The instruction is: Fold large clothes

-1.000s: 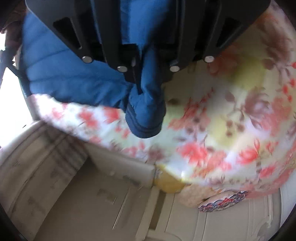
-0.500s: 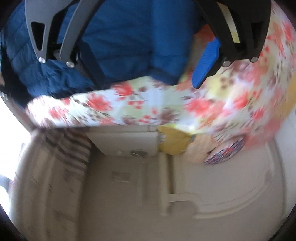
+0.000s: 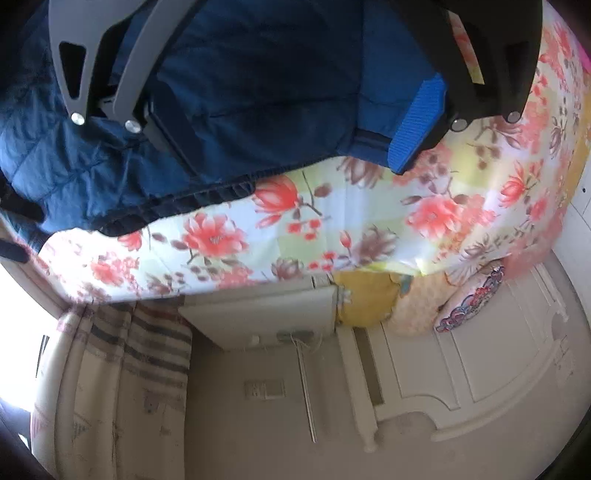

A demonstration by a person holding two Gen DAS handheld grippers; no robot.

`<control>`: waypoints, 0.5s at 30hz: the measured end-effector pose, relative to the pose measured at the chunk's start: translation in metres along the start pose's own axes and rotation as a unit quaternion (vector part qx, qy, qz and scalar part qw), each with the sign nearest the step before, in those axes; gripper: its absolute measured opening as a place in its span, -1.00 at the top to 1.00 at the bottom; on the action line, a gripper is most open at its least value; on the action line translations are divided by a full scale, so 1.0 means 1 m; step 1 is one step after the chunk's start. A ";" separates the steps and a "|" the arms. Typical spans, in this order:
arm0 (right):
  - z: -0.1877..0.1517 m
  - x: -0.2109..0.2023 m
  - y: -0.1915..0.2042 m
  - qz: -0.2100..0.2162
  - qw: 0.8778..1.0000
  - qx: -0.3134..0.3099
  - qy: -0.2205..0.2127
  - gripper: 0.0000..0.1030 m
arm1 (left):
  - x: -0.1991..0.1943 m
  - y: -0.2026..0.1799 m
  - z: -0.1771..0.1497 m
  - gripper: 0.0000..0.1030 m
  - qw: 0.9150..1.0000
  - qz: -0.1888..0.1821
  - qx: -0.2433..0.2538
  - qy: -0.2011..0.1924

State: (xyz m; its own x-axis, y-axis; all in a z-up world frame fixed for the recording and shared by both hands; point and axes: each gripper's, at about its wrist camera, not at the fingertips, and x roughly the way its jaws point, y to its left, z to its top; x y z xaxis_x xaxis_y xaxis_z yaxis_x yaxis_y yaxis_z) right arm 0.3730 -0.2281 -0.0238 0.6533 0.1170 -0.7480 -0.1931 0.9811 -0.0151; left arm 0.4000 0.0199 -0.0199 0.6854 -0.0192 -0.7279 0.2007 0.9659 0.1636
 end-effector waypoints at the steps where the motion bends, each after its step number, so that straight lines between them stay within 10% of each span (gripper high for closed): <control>1: -0.004 0.014 0.003 -0.009 0.999 -0.006 0.031 -0.85 | 0.006 -0.001 -0.004 -0.96 1.000 0.014 0.013 0.004; 7: -0.021 0.044 -0.008 0.021 0.997 0.021 0.075 -0.91 | 0.046 0.015 -0.021 -0.96 0.997 -0.026 -0.029 0.072; 15: -0.026 -0.001 -0.026 0.100 0.991 0.057 0.064 -0.90 | 0.001 0.049 -0.034 -0.92 0.989 -0.102 -0.102 0.033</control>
State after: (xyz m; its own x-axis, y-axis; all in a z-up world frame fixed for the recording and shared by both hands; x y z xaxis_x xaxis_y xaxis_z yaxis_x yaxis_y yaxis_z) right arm 0.3585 -0.2580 -0.0395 0.5114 0.2968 -0.8065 -0.2209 0.9523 0.2104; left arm 0.3865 0.0756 -0.0350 0.5972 -0.2095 -0.7743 0.1808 0.9756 -0.1245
